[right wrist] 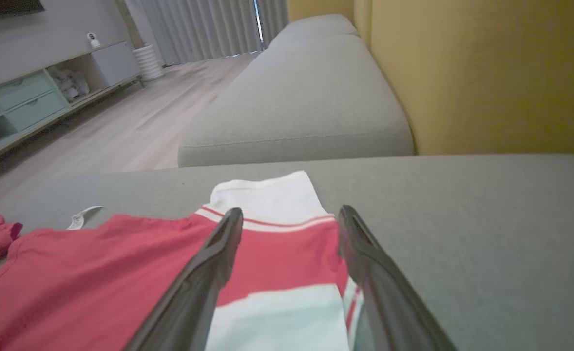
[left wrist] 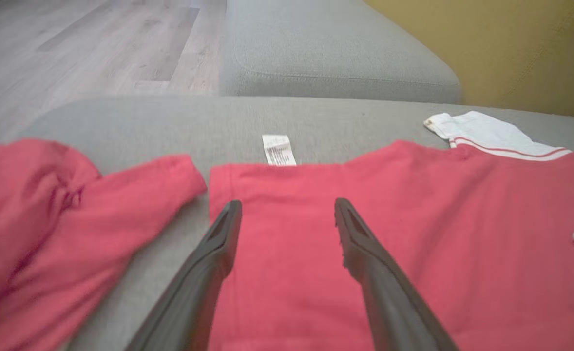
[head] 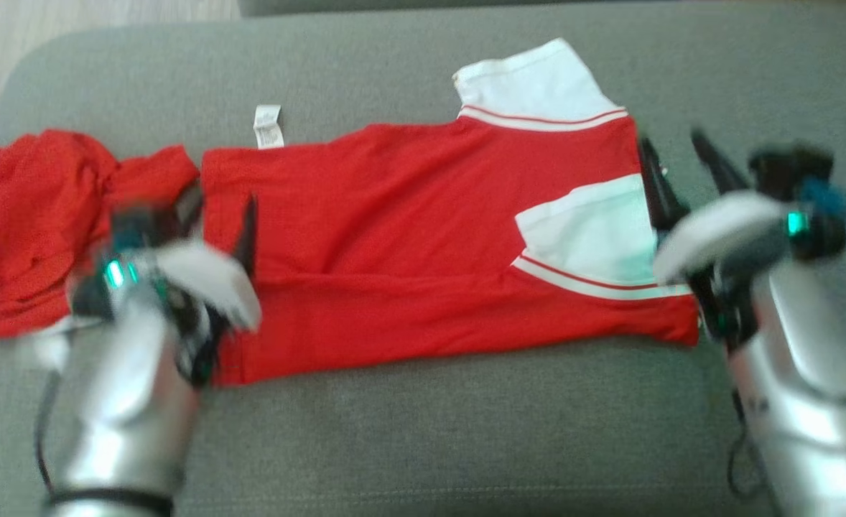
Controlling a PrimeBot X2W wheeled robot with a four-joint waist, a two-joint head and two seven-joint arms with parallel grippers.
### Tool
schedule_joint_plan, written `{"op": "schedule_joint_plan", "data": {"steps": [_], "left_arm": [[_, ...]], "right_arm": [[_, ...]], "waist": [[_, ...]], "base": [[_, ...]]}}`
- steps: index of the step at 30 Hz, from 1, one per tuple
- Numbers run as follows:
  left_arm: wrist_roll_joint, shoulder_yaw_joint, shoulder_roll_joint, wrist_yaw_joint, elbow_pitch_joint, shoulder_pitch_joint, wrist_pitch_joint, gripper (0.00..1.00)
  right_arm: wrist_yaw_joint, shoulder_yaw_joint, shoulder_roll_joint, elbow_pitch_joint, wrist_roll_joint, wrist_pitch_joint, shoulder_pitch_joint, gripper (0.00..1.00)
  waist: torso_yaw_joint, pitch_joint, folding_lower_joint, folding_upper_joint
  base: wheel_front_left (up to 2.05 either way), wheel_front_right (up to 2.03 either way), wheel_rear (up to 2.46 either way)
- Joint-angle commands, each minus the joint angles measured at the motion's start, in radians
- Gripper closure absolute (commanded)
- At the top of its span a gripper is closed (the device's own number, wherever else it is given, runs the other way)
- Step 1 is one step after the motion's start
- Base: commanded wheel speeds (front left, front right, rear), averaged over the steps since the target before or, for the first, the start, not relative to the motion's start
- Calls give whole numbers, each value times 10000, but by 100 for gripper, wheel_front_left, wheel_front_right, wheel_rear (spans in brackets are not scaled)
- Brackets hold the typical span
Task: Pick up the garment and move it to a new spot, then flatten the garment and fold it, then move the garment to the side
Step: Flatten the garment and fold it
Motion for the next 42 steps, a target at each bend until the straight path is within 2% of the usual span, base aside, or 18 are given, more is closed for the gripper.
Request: {"op": "schedule_joint_plan", "data": {"steps": [1, 8, 14, 17, 25, 32, 40, 41, 42], "left_arm": [[-33, 224, 471, -115, -162, -793, 286, 0], [-577, -506, 1131, -371, 487, -2743, 1744, 0], [-1740, -1656, 1673, -380, 547, -3562, 2503, 0], [-2426, -2258, 2118, -381, 547, -3825, 2830, 0], [-3420, -2981, 2908, -382, 1035, -4091, 2822, 0], [-3843, -3194, 3122, -382, 1675, -4442, 2810, 0], [-3792, -3749, 3305, -383, 2242, -4842, 2964, 0], [-3807, -3852, 3299, -383, 2272, -4871, 3024, 10], [-3838, -3942, 3292, -383, 2286, -4900, 3065, 31]], "right_arm": [[65, 352, 18, -370, -133, 184, -696, 0], [65, 939, 145, 5, -376, 539, -2273, 0], [65, 1135, 217, 370, -360, 423, -2907, 0], [65, 1219, 254, 568, -355, 266, -3138, 0], [65, 1311, 375, 1095, -323, -129, -3419, 0], [65, 1414, 461, 1360, -325, -279, -3710, 0], [65, 1609, 616, 1463, -279, -398, -4017, 0], [65, 1613, 627, 1472, -267, -410, -4041, 0], [65, 1610, 636, 1483, -256, -421, -4064, 0]], "waist": [[85, 354, 0, 0], [42, 1249, 0, 0], [-112, 1807, 0, 0], [-218, 2051, 0, 0], [-399, 2315, 0, 0], [-486, 2456, 0, 0], [-658, 2734, 0, 0], [-661, 2761, 0, 0], [-658, 2781, 0, 0]], "base": [[0, 0, 0], [0, 0, 0], [0, 0, 0], [0, 0, 0], [0, 0, 0], [0, 0, 0], [0, 0, 0], [0, 0, 0], [0, 0, 0]]}}
